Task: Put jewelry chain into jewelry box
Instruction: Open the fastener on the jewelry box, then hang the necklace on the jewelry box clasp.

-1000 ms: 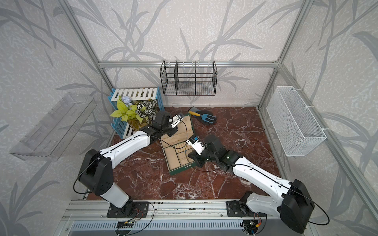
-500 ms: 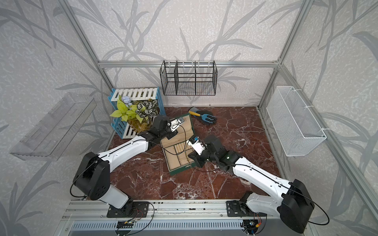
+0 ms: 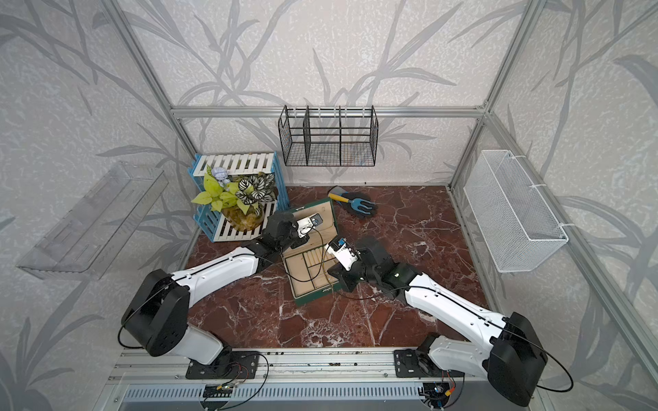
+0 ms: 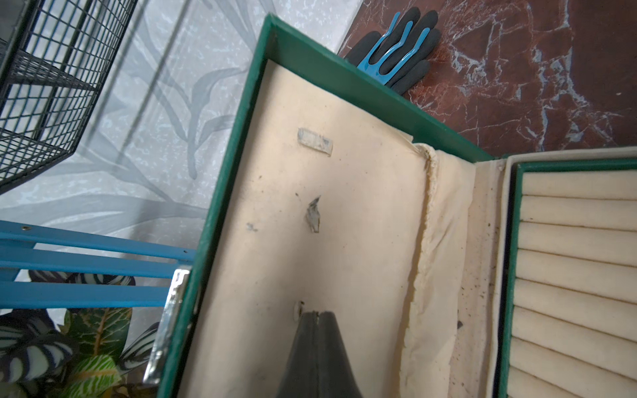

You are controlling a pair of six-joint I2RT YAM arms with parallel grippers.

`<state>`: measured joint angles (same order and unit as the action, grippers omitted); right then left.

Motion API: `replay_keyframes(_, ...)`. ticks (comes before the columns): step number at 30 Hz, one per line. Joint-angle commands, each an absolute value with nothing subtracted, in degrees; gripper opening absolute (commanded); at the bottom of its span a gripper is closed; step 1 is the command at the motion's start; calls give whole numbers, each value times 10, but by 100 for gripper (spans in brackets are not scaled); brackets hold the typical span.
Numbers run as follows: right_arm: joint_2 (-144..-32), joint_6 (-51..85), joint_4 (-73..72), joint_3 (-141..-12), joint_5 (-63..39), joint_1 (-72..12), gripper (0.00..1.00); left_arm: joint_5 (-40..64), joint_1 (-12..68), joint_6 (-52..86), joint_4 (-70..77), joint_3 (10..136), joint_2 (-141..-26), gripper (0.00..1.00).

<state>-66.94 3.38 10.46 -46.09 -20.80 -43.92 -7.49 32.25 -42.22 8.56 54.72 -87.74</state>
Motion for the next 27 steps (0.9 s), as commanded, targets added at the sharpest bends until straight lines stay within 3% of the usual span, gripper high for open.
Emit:
replay_keyframes(1,-667,32,97,-466,-196,-439,0,-77,327,-387,33,562,-873,3)
replay_keyframes(8,-692,-4,156,-529,-180,-439,0,-28,326,-242,-15,596,-795,41)
replay_keyframes(12,-721,-33,197,-581,-169,-439,0,-30,326,-164,-16,576,-725,50)
replay_keyframes(19,-806,-112,265,-705,-149,-435,0,-61,320,-49,20,495,-644,51)
replay_keyframes(27,-923,-248,337,-856,-150,-419,0,-50,314,15,158,388,-618,51)
